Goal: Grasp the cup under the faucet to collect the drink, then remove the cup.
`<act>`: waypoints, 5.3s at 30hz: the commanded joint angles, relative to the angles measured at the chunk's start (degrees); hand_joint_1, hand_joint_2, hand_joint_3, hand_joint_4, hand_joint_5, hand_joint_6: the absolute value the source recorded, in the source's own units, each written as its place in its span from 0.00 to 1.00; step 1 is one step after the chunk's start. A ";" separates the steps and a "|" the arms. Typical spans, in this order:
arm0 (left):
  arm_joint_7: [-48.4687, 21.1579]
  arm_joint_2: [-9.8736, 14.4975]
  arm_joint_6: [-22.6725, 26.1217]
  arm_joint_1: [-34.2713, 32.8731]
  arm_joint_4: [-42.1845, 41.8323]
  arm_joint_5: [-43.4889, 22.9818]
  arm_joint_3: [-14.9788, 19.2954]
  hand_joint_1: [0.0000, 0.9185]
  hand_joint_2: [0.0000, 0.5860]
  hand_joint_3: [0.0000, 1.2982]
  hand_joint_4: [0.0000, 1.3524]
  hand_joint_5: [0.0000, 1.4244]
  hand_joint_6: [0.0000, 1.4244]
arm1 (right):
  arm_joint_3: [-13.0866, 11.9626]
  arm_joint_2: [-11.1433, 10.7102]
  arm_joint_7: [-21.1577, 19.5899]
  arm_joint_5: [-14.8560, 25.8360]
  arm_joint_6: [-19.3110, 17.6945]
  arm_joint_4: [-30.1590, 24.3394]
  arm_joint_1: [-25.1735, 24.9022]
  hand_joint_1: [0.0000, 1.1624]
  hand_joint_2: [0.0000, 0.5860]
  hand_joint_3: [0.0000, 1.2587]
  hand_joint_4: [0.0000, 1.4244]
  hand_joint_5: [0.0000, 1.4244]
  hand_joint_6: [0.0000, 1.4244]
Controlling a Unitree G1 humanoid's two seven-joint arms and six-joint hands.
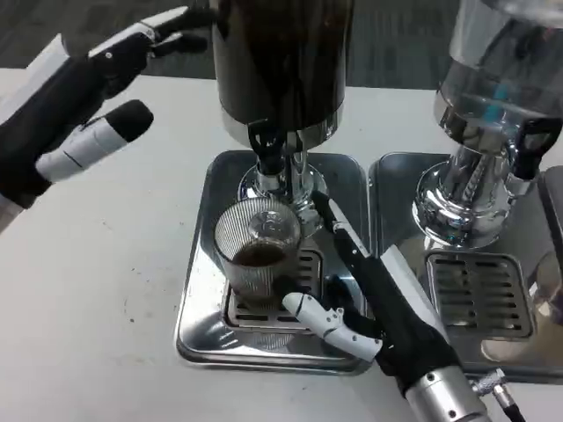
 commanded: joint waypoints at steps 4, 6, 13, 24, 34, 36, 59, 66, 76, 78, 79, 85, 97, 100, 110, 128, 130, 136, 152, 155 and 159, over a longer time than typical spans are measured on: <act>2.02 1.13 -0.17 4.29 0.65 -0.62 2.08 0.00 0.19 0.14 0.08 0.12 0.06 | 0.02 0.24 0.24 0.86 -2.22 2.60 -2.30 0.38 0.40 0.00 0.00 0.00 0.00; 2.23 1.22 -0.04 5.21 0.57 -0.64 2.37 0.00 0.18 0.14 0.08 0.12 0.06 | 0.16 0.35 0.48 0.98 -2.00 3.40 -3.02 0.38 0.40 0.00 0.00 0.00 0.00; 2.97 1.32 0.33 8.89 -0.11 -0.82 3.18 0.00 0.18 0.15 0.09 0.12 0.06 | 0.53 0.41 0.96 1.05 -1.78 5.31 -5.03 0.35 0.40 0.00 0.00 0.00 0.00; 4.17 1.52 1.03 13.68 -1.74 -1.09 4.68 0.00 0.19 0.16 0.10 0.13 0.07 | 0.60 1.46 1.28 2.77 -3.07 10.21 -8.63 0.34 0.39 0.00 0.00 0.00 0.00; 4.24 1.58 1.17 15.53 -1.73 -1.00 4.71 0.00 0.18 0.18 0.10 0.13 0.07 | 1.71 0.66 3.19 1.45 -1.82 12.85 -12.03 0.34 0.39 0.00 0.00 0.00 0.00; 4.22 1.63 1.16 15.70 -1.72 -1.04 4.75 0.00 0.18 0.19 0.11 0.14 0.07 | 1.78 0.61 3.53 1.69 -2.41 13.55 -12.30 0.34 0.39 0.00 0.00 0.00 0.00; 4.24 2.22 1.30 16.82 -1.79 -1.14 5.03 0.00 0.18 0.24 0.13 0.15 0.07 | 2.20 1.23 1.95 0.03 -2.30 17.56 -14.11 0.41 0.36 0.00 0.00 0.00 0.00; 4.19 2.40 1.32 17.27 -1.89 -1.17 5.16 0.00 0.18 0.24 0.14 0.15 0.07 | 2.98 1.19 1.80 -0.26 -2.81 18.49 -14.84 0.41 0.36 0.00 0.00 0.00 0.00; 4.09 2.74 1.86 17.13 -1.61 -1.18 5.44 0.00 0.18 0.25 0.14 0.15 0.07 | 4.10 0.84 1.04 -2.64 -1.72 18.76 -15.45 0.46 0.34 0.00 0.00 0.00 0.00; 4.08 2.76 2.05 17.11 -1.67 -1.18 5.44 0.00 0.18 0.25 0.15 0.15 0.07 | 4.37 0.90 0.51 -3.24 -1.21 18.49 -15.31 0.48 0.34 0.00 0.00 0.00 0.00; 4.05 2.80 2.17 17.12 -1.69 -1.16 5.44 0.00 0.18 0.25 0.15 0.15 0.07 | 4.46 0.97 0.36 -3.44 -0.96 18.41 -15.26 0.49 0.34 0.00 0.00 0.00 0.00; 3.87 2.78 2.57 17.49 -1.86 -1.19 5.39 0.00 0.20 0.27 0.16 0.16 0.07 | 4.80 1.53 -1.56 -4.77 0.38 16.76 -14.00 0.51 0.34 0.00 0.00 0.00 0.00; 3.87 3.04 2.94 17.90 -1.96 -1.04 5.46 0.00 0.21 0.27 0.18 0.16 0.08 | 5.27 3.08 -4.06 -6.18 2.41 15.75 -12.46 0.50 0.34 0.00 0.00 0.02 0.07; 3.82 3.16 3.04 18.09 -2.05 -1.04 5.52 0.00 0.21 0.28 0.18 0.16 0.08 | 5.46 3.21 -4.86 -6.65 2.35 15.47 -12.10 0.50 0.34 0.00 0.00 0.06 0.10; 3.48 3.68 3.18 18.35 -2.06 -1.07 5.61 0.00 0.23 0.28 0.19 0.16 0.09 | 6.68 3.74 -7.73 -8.11 2.26 15.90 -11.70 0.49 0.36 0.00 0.05 0.15 0.20; 3.44 4.34 2.63 18.80 -1.77 -0.69 5.66 0.00 0.23 0.28 0.21 0.18 0.11 | 8.44 4.37 -17.45 -12.31 1.19 15.97 -9.71 0.49 0.37 0.16 0.21 0.29 0.37; 3.43 4.32 2.64 18.81 -1.76 -0.68 5.62 0.00 0.23 0.28 0.21 0.18 0.11 | 8.42 4.40 -18.04 -12.38 1.12 15.85 -9.51 0.50 0.36 0.18 0.23 0.31 0.39; 3.39 4.24 2.67 18.70 -1.73 -0.52 5.40 0.00 0.23 0.27 0.21 0.18 0.11 | 8.27 4.16 -19.93 -12.84 0.06 15.97 -8.60 0.50 0.37 0.21 0.26 0.35 0.46; 3.07 3.81 2.77 17.66 -0.58 -0.15 4.57 0.00 0.23 0.25 0.21 0.18 0.11 | 6.65 3.56 -24.09 -13.05 -1.51 14.01 -5.92 0.51 0.36 0.25 0.31 0.42 0.54; 3.13 3.82 2.68 17.34 -0.16 -0.15 4.32 0.00 0.23 0.25 0.21 0.18 0.11 | 6.18 3.59 -24.81 -12.87 -2.13 13.65 -5.37 0.51 0.37 0.27 0.32 0.43 0.57; 3.11 3.83 2.57 17.06 0.19 -0.12 3.89 0.00 0.23 0.25 0.21 0.18 0.11 | 5.39 3.51 -25.58 -12.82 -2.88 12.97 -4.67 0.51 0.38 0.28 0.33 0.44 0.58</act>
